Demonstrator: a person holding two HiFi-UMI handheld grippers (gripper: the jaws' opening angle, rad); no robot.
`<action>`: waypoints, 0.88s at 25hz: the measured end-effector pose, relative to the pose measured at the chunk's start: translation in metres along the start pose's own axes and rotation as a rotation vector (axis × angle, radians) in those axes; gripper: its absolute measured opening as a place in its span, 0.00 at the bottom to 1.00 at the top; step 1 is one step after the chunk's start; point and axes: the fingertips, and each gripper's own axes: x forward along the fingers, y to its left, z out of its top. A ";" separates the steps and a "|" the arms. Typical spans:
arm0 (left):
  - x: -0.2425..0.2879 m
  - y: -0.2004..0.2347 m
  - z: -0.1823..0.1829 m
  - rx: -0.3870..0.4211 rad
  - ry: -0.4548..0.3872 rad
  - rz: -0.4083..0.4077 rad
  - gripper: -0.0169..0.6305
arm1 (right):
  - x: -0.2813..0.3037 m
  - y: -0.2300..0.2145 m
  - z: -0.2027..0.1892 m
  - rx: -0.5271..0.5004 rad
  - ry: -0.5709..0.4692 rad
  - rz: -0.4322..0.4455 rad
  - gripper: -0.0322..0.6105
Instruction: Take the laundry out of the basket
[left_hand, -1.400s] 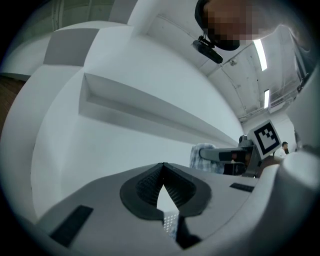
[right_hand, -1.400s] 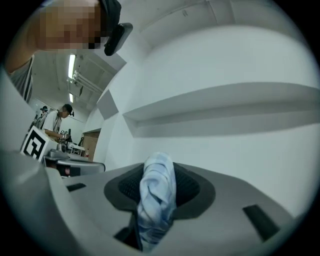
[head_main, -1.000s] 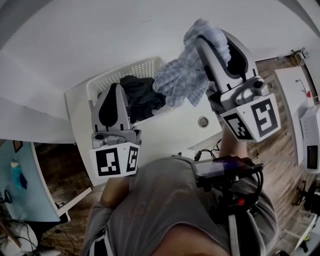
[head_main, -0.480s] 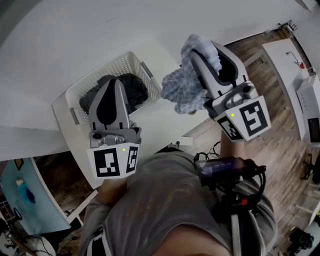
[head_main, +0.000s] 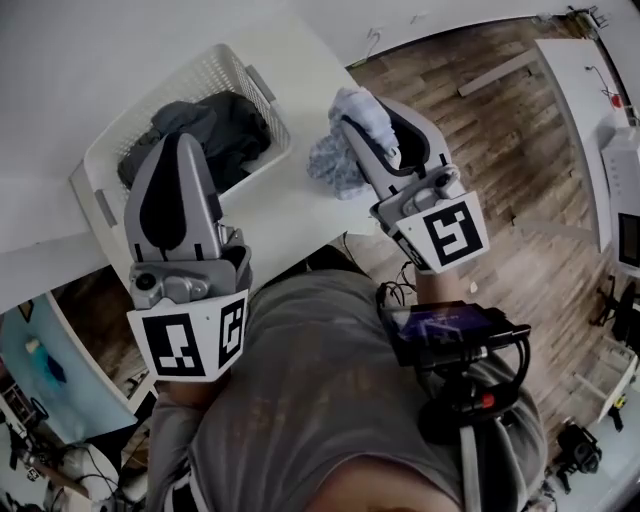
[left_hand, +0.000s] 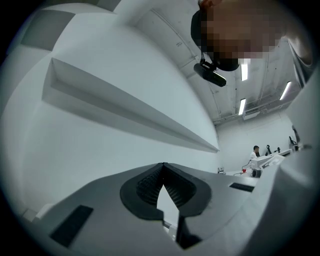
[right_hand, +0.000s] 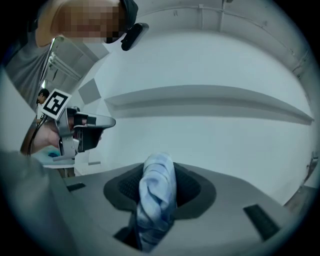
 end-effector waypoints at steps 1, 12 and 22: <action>0.000 -0.002 -0.001 0.006 0.009 0.000 0.04 | 0.000 0.000 -0.012 0.011 0.015 0.004 0.28; -0.001 0.000 -0.029 0.037 0.112 0.042 0.04 | 0.020 0.022 -0.119 0.076 0.166 0.091 0.31; -0.007 0.024 -0.018 0.028 0.074 0.109 0.04 | 0.042 0.045 -0.136 0.054 0.266 0.247 0.44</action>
